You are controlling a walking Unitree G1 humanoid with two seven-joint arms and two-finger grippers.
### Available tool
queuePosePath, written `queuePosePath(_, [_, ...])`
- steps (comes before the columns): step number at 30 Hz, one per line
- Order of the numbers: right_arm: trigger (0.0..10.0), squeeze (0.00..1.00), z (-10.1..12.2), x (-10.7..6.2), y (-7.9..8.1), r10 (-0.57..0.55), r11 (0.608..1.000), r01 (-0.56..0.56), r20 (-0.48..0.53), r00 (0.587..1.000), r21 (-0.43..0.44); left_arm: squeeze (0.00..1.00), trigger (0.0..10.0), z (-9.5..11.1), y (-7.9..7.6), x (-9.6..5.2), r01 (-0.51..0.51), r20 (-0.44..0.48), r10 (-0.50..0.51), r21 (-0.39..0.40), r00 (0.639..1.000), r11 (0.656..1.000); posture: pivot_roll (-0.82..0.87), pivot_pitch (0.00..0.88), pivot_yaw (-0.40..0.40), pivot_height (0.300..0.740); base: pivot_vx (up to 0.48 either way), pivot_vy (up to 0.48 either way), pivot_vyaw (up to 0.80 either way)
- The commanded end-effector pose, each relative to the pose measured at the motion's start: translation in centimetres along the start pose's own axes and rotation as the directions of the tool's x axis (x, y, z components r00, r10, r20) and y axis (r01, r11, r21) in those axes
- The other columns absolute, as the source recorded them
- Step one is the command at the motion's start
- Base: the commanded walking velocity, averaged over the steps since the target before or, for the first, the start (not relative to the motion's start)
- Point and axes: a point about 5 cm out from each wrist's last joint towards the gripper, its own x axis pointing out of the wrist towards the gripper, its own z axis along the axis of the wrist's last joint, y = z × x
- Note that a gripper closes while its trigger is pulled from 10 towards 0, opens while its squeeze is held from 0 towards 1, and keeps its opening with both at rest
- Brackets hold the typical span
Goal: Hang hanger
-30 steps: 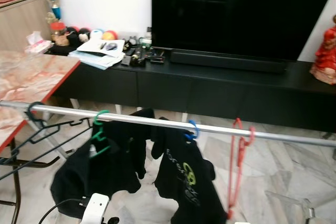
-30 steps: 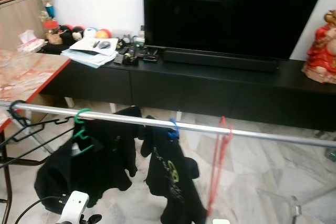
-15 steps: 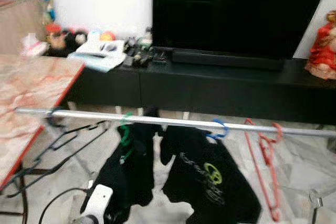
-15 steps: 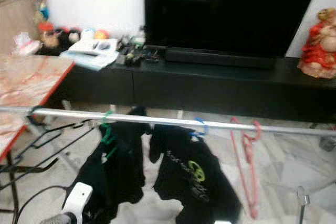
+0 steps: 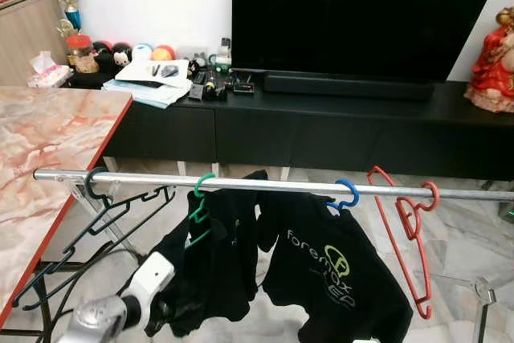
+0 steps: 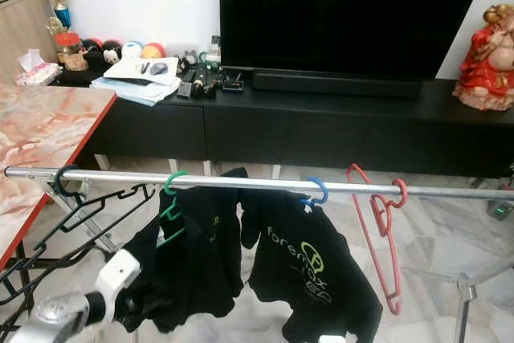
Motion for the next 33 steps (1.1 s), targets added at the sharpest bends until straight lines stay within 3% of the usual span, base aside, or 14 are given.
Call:
queuePosePath(1, [10.0,0.00,0.1,0.0,-0.3,-0.007,1.000,0.007,0.001,1.000,-0.012,0.00,10.0,1.0,-0.3,-0.2,0.038,0.021,-0.038,0.018,0.999,0.999,0.11,0.000,-0.043,0.740,0.000,0.000,0.00])
queuePosePath(2, [10.0,0.00,0.1,0.0,-0.3,-0.008,1.000,0.008,0.001,1.000,-0.015,0.00,10.0,2.5,-0.2,-0.7,0.039,0.075,-0.040,0.018,0.996,0.999,0.11,0.000,-0.043,0.740,0.000,0.000,0.00])
queuePosePath(8, [10.0,0.00,0.1,-0.1,-0.4,-0.005,1.000,0.005,-0.003,1.000,-0.031,0.00,10.0,5.5,0.2,-1.7,-0.013,0.212,0.010,0.012,0.977,1.000,0.12,0.000,-0.047,0.740,0.000,0.000,0.00])
queuePosePath(13, [10.0,0.00,0.0,-0.1,-0.3,0.000,0.999,0.000,-0.003,1.000,-0.034,0.00,10.0,5.5,-0.2,-1.4,-0.014,0.177,0.003,0.057,0.984,0.998,0.12,0.000,-0.040,0.740,0.000,0.000,0.00])
queuePosePath(15, [10.0,0.00,0.0,0.0,-0.2,0.000,0.999,0.000,-0.002,1.000,-0.033,0.00,10.0,5.6,-0.4,-0.9,-0.022,0.148,0.006,0.109,0.989,0.994,0.12,0.000,-0.037,0.740,0.000,0.000,0.00])
queuePosePath(26, [10.0,0.00,0.1,0.0,0.0,-0.006,1.000,0.006,0.001,1.000,-0.018,0.00,10.0,8.2,0.9,1.1,-0.174,0.226,0.123,0.222,0.966,0.959,0.10,0.000,-0.021,0.740,0.000,0.000,0.00])
queuePosePath(33, [10.0,0.00,0.1,0.0,0.0,-0.008,1.000,0.008,0.000,1.000,-0.019,0.00,10.0,7.3,1.3,0.4,-0.181,0.167,0.137,0.287,0.976,0.941,0.11,0.002,-0.020,0.740,0.000,0.000,0.00])
